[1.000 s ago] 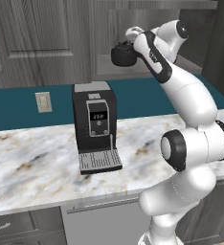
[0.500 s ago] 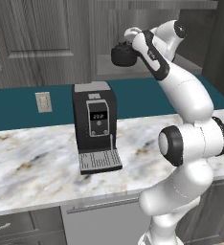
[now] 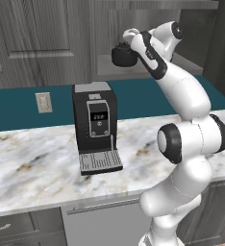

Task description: Open the cabinet, pick the kettle from the cabinet, and place it in the sink.

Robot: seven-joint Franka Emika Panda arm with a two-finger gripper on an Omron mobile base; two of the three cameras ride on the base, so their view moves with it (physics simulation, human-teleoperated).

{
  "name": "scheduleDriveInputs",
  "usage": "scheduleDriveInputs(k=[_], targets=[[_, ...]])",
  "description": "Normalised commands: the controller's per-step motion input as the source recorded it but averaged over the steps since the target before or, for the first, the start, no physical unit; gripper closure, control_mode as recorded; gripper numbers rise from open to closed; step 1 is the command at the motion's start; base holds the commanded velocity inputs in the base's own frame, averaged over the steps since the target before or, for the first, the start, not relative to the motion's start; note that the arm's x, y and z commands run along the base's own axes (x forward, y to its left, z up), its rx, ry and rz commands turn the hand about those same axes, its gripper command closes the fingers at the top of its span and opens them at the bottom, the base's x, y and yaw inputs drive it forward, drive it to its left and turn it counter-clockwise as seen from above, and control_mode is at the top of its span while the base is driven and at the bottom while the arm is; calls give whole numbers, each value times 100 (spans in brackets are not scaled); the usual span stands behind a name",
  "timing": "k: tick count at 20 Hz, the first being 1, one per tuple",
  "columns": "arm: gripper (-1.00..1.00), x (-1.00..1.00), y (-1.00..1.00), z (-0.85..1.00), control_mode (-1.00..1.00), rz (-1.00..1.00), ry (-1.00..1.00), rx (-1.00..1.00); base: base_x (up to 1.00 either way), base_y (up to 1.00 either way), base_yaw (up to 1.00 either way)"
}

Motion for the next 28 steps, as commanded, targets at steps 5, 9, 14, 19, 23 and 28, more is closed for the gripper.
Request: scheduleDriveInputs(k=[5,9,14,19,23,28], targets=[[-100,7,0,0,-100,1,0,0,0,0,0],[-100,1,0,-3,-100,1,0,0,0,0,0],[100,-2,-1,-6,-100,5,0,0,0,0,0],[100,-5,0,-14,-100,4,0,-1,0,0,0],[100,-3,0,-14,-100,2,0,0,0,0,0],[100,-2,3,-15,-100,1,1,-1,0,0,0]])
